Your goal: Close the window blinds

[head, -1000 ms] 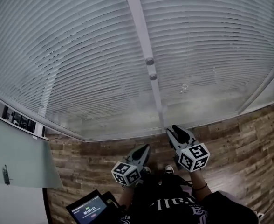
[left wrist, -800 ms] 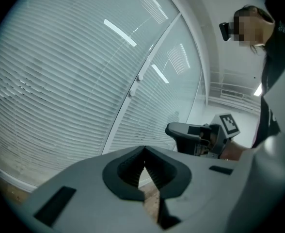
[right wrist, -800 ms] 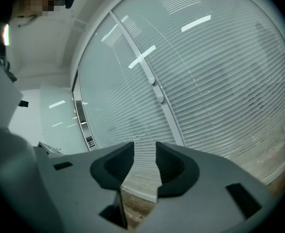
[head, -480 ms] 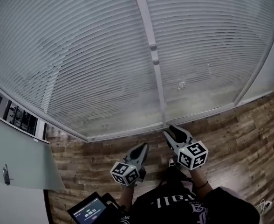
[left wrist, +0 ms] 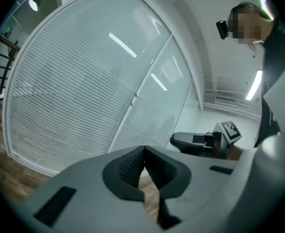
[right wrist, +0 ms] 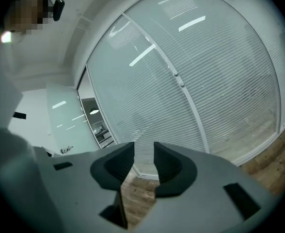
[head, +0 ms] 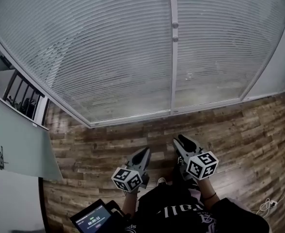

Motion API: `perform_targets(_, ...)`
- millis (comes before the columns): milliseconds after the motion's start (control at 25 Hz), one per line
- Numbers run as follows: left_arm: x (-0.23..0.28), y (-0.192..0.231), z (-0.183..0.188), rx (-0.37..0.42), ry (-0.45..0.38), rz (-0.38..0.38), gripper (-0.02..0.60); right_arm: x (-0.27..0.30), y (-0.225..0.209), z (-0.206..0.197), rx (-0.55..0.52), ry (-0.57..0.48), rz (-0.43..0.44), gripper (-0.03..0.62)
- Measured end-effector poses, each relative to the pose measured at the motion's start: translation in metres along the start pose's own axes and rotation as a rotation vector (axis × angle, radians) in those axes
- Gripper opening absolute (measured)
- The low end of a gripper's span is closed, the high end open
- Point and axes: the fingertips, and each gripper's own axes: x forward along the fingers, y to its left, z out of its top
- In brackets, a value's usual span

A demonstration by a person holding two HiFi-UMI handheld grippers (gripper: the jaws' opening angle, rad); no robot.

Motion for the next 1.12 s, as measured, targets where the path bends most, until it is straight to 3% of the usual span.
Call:
perform_targets(240,-0.036,-0.045,-0.018,0.003,-0.034,-0.032,0.005,-0.053,0.033,-0.019,-0.039,0.008,0.023,0.135)
perform_targets(560,-0.058,-0.125,-0.028,0.027,-0.104,-0.038,0.005,-0.143,0.045,-0.025,-0.042,-0.024,0.056,0.135)
perform_targets(880,-0.068,-0.271,-0.115,-0.040,-0.073,-0.074,0.005,-0.286,0.025,-0.070,-0.093,0.054,0.058,0.135)
perform_targets(1120,-0.079,-0.331,-0.155,-0.029,-0.042,-0.063,0.005,-0.350,0.017,-0.084,-0.076,0.047,0.085,0.135)
